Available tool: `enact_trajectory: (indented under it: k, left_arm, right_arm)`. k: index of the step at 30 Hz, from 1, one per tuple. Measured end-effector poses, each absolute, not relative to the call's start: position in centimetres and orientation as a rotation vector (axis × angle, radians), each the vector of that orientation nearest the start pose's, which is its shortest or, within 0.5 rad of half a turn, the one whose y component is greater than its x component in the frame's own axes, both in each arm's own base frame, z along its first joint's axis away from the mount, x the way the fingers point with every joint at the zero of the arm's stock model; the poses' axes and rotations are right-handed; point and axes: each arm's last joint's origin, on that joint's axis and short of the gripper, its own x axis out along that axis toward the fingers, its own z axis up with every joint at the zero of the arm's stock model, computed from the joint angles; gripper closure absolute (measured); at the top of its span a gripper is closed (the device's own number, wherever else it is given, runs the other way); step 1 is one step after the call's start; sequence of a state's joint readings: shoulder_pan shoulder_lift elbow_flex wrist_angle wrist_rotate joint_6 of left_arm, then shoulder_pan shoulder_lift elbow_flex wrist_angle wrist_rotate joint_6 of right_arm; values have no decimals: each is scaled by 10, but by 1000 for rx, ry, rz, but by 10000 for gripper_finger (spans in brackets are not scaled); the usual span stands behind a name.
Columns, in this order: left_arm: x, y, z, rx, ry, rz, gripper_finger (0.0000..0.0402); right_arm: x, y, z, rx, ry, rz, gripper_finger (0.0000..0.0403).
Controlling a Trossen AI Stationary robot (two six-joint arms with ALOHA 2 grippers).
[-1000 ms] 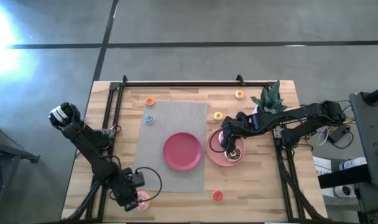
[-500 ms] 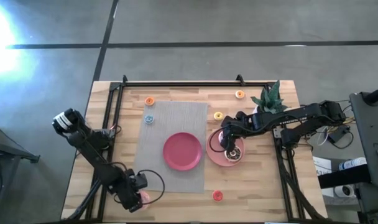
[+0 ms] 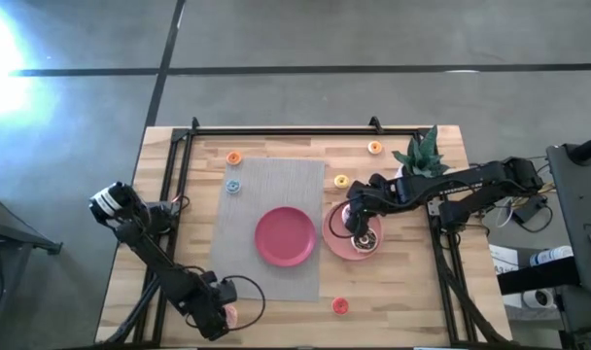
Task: Pick & Place donuts
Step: Put the large pink donut on the pink plate
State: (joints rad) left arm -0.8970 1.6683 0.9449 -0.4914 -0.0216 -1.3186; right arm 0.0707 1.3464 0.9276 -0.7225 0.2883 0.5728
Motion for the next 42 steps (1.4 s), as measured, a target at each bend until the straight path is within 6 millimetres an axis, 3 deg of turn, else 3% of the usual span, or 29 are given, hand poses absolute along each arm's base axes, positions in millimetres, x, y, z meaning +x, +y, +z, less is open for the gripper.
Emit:
enact_trajectory:
  k: [3,9,16,21,24,31,36,42]
  left_arm:
    - [190,-235,165,-558,1341,54,386]
    - [191,-202,194,-503,1310,86,398]
    - [221,-134,228,-409,1097,150,400]
    - [254,-76,242,-371,894,251,400]
    - [272,-53,256,-369,725,261,400]
    - [293,-36,270,-323,585,238,401]
    - [313,-36,275,-337,470,217,401]
    - [341,-37,267,-321,492,229,401]
  right_arm:
    - [244,10,238,313,993,-492,187]
    - [233,10,255,334,923,-472,187]
    - [231,14,256,474,942,-344,187]
    - [249,21,246,746,862,-198,186]
    - [261,23,242,864,739,-144,186]
    - [273,21,249,927,493,-178,186]
    - [274,20,251,945,464,-188,186]
    - [274,20,252,950,454,-189,186]
